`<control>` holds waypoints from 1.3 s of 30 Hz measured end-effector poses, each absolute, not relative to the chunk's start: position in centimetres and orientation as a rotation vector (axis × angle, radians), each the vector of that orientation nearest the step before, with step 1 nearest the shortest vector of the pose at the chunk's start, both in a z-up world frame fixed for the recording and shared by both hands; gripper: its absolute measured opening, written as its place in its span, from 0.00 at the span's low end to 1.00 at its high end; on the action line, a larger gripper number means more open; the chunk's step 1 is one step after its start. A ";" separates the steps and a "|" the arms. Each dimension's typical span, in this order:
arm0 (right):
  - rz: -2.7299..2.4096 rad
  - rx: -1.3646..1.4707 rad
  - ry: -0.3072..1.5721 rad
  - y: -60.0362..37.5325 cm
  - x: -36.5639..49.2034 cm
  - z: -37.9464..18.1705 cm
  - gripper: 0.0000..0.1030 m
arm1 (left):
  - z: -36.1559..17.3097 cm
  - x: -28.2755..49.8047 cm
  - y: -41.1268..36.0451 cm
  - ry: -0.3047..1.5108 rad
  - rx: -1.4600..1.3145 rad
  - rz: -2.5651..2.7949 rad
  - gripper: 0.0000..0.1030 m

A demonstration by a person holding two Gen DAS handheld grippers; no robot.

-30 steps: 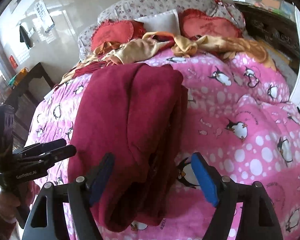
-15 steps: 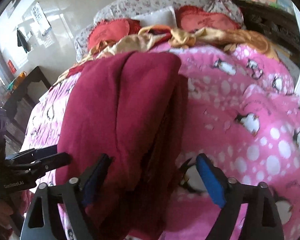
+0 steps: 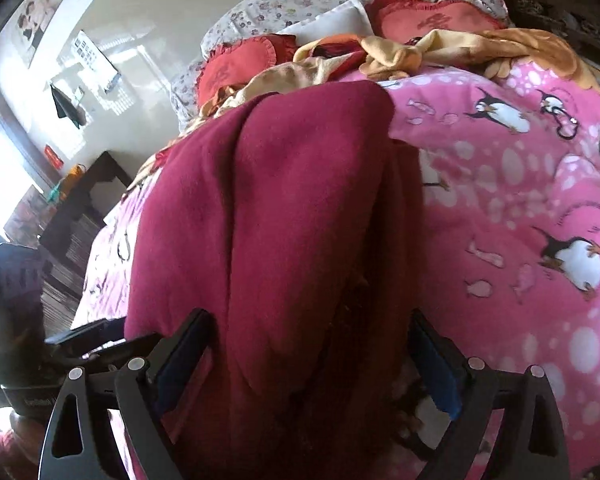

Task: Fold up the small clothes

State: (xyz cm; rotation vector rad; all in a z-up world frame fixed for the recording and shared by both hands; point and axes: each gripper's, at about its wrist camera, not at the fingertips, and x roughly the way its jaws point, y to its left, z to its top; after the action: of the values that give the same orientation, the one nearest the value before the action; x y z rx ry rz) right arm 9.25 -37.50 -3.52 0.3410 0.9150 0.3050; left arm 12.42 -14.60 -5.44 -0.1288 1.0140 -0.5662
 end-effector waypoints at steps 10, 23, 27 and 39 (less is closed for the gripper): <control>0.329 0.418 0.925 -37.8 8.4 -1.6 0.45 | -4.5 11.8 -14.5 0.982 -0.130 -0.596 0.56; 0.513 0.506 0.974 -32.7 4.2 1.1 0.39 | 0.5 5.7 -7.5 0.982 -0.069 -0.585 0.49; 0.557 0.492 1.023 -29.7 3.4 -0.7 0.39 | -0.8 4.1 -4.8 1.030 -0.062 -0.522 0.49; 0.551 0.394 1.076 -26.7 3.6 -3.4 0.40 | -3.1 2.2 -3.9 1.031 -0.064 -0.457 0.49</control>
State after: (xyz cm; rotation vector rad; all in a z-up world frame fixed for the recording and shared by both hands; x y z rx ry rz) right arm 3.60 -26.67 -3.37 0.3936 1.0761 0.5506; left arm 2.20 -3.87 -3.08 -0.0641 1.0313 -0.4570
